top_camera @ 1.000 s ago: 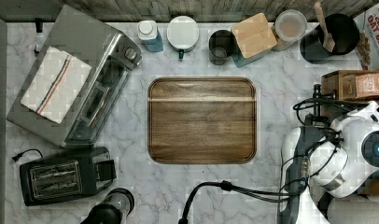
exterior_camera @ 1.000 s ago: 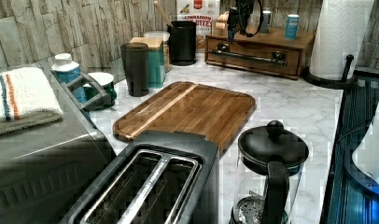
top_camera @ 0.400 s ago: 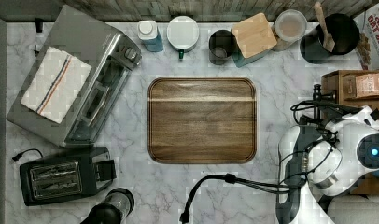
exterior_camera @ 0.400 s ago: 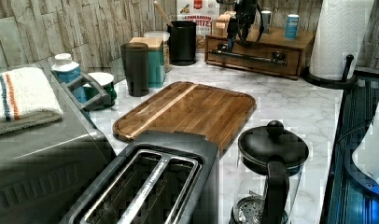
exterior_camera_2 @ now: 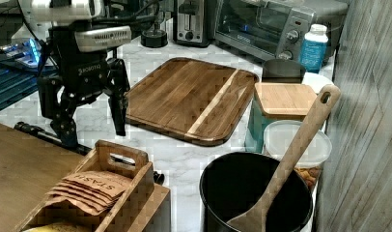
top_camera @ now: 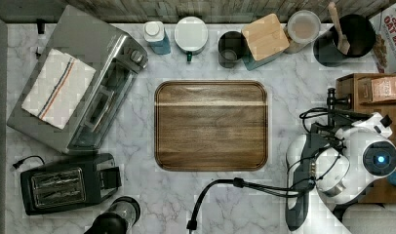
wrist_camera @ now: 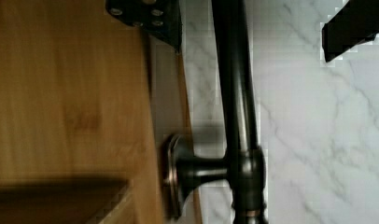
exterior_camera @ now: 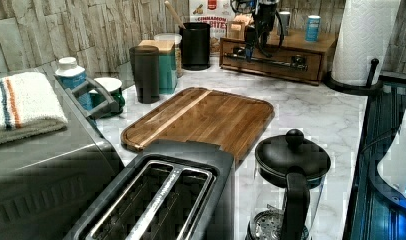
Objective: Open the drawer.
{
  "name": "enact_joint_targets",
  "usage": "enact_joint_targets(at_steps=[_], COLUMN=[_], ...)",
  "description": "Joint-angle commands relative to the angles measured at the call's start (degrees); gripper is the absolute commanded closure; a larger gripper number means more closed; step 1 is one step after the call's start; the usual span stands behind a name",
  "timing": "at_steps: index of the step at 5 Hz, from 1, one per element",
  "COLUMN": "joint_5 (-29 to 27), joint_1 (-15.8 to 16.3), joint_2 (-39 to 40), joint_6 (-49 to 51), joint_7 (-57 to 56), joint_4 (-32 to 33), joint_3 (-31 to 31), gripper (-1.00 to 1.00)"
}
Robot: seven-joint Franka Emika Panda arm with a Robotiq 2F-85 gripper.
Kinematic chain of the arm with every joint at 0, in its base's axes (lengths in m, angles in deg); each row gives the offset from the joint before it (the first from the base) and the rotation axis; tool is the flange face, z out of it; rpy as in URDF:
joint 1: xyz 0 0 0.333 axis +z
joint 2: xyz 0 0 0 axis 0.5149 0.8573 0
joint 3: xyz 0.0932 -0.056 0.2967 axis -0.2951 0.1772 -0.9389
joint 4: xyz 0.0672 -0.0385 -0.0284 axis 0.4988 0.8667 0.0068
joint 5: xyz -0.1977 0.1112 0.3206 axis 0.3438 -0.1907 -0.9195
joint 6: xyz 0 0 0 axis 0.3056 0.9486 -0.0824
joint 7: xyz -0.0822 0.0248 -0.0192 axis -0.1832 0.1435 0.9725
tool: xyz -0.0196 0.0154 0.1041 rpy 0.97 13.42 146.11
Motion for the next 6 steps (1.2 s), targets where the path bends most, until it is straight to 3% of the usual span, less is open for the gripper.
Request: enact_joint_targets(at_steps=[1, 3, 4, 5, 6], joint_5=[-0.1, -2.9, -3.0, -7.4, -9.0], joint_1=[-1.6, -1.9, 0.1, 1.1, 5.4], joint_2=[3.3, 1.3, 2.0, 2.1, -2.9], joint_6=[1.8, 6.8, 15.0, 16.8, 8.3], joint_7=[-4.0, -7.7, -10.0, -13.7, -4.1], joint_4=[0.8, 1.1, -2.6, -1.1, 8.2], joint_3=[-0.8, -5.7, -7.8, -10.6, -13.2], gripper=[-1.00, -1.00, -1.00, -1.00, -1.00])
